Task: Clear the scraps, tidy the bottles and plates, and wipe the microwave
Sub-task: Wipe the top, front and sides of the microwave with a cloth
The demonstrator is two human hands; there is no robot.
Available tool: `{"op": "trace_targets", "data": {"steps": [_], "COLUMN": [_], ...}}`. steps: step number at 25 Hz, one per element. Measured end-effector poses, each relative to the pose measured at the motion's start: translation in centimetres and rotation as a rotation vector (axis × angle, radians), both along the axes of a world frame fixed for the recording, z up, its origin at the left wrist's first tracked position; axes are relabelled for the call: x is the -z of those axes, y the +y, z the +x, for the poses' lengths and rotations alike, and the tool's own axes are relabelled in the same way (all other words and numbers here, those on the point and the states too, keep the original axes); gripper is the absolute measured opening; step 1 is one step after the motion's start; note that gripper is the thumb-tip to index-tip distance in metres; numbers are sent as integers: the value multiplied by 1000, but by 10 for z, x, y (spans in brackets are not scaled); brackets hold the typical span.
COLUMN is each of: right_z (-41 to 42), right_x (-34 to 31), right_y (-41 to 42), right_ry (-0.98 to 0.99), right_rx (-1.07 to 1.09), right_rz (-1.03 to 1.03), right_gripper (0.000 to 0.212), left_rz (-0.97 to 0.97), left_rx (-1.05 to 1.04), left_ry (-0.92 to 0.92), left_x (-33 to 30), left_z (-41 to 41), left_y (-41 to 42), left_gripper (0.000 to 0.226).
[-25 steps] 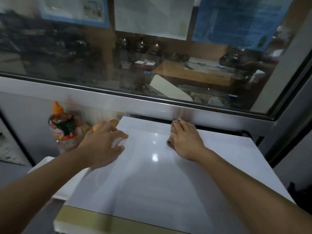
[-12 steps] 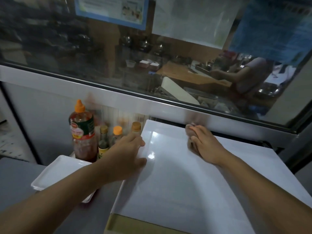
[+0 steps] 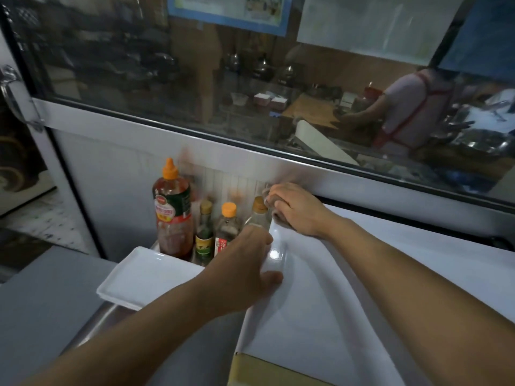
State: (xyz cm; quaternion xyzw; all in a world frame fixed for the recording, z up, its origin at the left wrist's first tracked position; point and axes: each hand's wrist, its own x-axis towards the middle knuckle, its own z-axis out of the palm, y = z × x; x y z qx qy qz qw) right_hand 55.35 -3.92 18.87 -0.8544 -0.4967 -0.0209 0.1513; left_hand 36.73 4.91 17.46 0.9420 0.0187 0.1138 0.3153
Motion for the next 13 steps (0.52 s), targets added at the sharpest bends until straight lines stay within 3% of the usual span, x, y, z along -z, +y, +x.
{"op": "trace_targets", "data": {"steps": [3, 7, 13], "right_z": [-13, -58, -85], "right_x": [-6, -8, 1], "right_y": [-6, -27, -46], "right_ry": [11, -3, 63], "right_rx": [-43, -279, -430], "right_rz": [18, 20, 14], "right_gripper": [17, 13, 25], "left_rz": [-26, -13, -14], "left_rx": [-104, -187, -216], "left_ry": [-1, -52, -2], "left_x": [-4, -2, 1], "left_z": [-6, -27, -50], "left_y": [-9, -16, -16], "left_gripper": [40, 42, 40]}}
